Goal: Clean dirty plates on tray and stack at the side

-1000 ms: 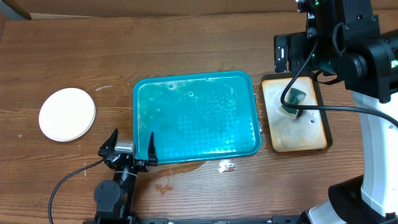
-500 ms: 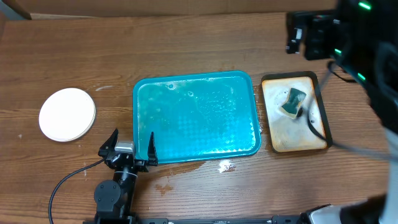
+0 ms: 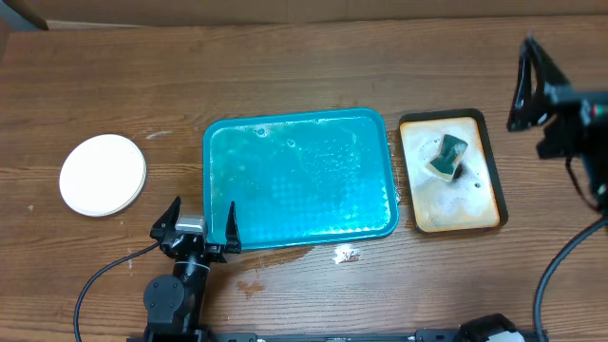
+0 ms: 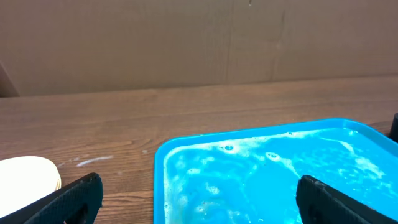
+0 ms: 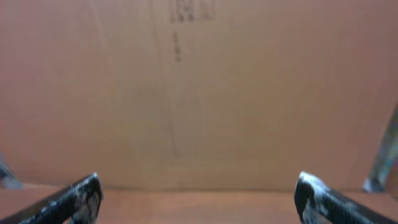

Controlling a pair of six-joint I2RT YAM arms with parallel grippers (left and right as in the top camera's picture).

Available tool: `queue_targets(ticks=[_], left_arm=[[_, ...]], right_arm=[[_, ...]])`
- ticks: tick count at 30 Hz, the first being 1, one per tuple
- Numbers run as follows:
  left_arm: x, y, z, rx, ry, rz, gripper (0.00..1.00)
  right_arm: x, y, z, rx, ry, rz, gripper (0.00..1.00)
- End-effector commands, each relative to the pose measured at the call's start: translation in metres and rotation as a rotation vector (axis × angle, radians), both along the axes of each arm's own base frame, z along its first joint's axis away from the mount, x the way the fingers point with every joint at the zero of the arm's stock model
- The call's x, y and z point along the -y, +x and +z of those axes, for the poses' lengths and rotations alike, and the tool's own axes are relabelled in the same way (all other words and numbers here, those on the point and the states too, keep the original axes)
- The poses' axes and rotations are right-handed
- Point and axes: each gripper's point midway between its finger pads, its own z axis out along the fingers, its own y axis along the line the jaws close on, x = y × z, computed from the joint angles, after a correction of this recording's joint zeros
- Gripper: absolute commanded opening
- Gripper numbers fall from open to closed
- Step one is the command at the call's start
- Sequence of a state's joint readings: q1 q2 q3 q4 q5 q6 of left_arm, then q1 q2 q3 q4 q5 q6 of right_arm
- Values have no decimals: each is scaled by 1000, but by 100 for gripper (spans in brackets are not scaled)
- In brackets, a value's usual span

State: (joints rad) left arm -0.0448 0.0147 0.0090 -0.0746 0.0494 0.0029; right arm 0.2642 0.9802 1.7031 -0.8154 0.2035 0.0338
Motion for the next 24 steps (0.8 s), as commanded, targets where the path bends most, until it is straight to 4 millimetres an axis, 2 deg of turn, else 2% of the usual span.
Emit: queue_targets(ticks=[1,10,16,24], left_arm=[[1,0,0,6,-11,-5,100],[1,0,0,6,-11,-5,100],[1,0,0,6,-11,-5,100],[1,0,0,6,-11,-5,100]], right_arm=[[11,-8,-32,-6,-11,-39,100],[19,-29,-102,81,19,-40,100],[10,-35,-144,134,31,21,100],[0,-39,-207,115,26,84,100]])
